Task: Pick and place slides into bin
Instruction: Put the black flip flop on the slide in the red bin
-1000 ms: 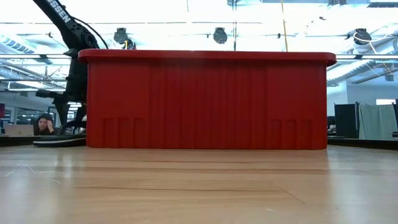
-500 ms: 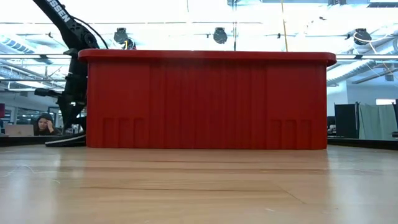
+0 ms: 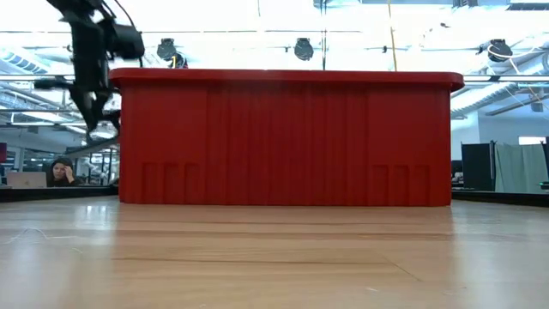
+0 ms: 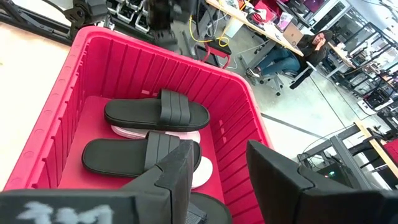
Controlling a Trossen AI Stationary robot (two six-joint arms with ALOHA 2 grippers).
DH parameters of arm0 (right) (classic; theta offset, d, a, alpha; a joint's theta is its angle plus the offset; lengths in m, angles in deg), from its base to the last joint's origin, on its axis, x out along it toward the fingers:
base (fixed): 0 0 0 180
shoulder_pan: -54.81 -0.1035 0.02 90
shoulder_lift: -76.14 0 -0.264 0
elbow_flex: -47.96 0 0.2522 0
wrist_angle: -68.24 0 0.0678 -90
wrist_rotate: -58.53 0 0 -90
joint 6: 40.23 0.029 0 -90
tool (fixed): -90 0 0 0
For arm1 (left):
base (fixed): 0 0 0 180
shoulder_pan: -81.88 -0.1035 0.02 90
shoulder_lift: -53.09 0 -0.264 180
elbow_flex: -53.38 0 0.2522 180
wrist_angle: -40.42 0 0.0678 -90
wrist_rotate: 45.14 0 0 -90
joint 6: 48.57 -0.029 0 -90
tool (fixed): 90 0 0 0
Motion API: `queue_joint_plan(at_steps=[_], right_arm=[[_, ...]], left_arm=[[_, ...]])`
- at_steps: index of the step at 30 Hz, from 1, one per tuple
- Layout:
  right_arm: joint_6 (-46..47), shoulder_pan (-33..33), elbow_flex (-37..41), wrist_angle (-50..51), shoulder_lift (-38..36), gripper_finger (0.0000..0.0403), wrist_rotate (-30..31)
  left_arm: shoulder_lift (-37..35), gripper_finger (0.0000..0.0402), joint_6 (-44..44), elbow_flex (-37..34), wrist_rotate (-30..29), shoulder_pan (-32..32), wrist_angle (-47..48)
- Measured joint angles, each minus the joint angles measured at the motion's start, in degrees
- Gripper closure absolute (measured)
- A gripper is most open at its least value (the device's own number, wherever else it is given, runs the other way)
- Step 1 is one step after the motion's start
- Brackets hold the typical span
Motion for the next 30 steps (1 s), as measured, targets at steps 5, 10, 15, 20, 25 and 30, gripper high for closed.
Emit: queue_joint_plan(at_steps=[5, 10, 15, 20, 25, 30], right_arm=[[0.0, 0.0, 0.0, 0.0, 0.0, 0.0261, 0.0], [0.0, 0.0, 0.0, 0.0, 0.0, 0.0261, 0.0], [0.8, 0.0, 0.0, 0.0, 0.0, 0.0261, 0.0], [3.1, 0.0, 0.0, 0.0, 0.0, 0.0261, 0.0], [5.4, 0.0, 0.0, -0.4, 0.0, 0.0261, 0.0], [7.2, 0.0, 0.0, -2.2, 0.0, 0.0261, 0.0]], left_arm=[[-7.1, 0.0400, 2.9, 5.2, -5.2, 3.9, 8.5], [-11.5, 0.0401, 7.3, 11.2, -10.4, 9.5, 13.9], [-12.8, 0.0401, 7.7, 16.4, -14.0, 15.8, 14.0], [-12.7, 0.0401, 7.6, 21.3, -16.8, 20.4, 12.5], [-12.7, 0.0401, 4.8, 23.4, -18.4, 25.5, 5.8], [-11.2, 0.0401, -3.2, 23.4, -19.3, 31.3, -6.7]])
